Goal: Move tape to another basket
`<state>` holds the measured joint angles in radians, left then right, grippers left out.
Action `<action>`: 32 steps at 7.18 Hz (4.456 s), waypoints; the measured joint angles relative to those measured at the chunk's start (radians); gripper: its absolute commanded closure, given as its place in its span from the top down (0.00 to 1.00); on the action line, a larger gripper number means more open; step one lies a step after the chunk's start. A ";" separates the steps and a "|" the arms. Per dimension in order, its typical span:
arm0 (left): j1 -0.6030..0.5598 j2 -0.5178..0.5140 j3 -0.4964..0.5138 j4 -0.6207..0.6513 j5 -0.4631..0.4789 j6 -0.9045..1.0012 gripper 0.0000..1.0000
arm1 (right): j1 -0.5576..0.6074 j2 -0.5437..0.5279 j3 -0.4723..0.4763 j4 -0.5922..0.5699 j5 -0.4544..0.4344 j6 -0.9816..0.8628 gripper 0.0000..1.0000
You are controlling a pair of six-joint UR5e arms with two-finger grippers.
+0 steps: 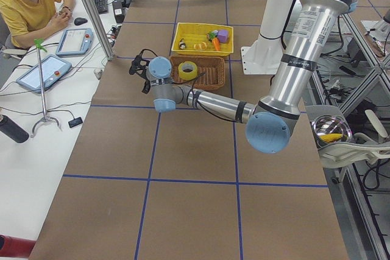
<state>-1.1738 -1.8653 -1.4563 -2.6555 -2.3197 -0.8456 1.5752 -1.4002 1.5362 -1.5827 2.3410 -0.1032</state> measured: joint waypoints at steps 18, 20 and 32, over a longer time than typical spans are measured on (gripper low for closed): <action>-0.448 0.246 -0.093 1.075 0.001 0.885 0.99 | 0.042 -0.077 0.009 -0.004 -0.063 -0.028 1.00; -0.447 0.246 -0.115 1.049 0.003 0.887 0.99 | 0.042 -0.082 0.009 0.000 -0.065 -0.024 1.00; -0.445 0.266 -0.143 0.990 0.007 0.889 0.99 | 0.042 -0.076 0.003 0.001 -0.074 -0.012 1.00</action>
<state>-1.6186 -1.5990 -1.5990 -1.6659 -2.3122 0.0430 1.6168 -1.4761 1.5391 -1.5815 2.2674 -0.1154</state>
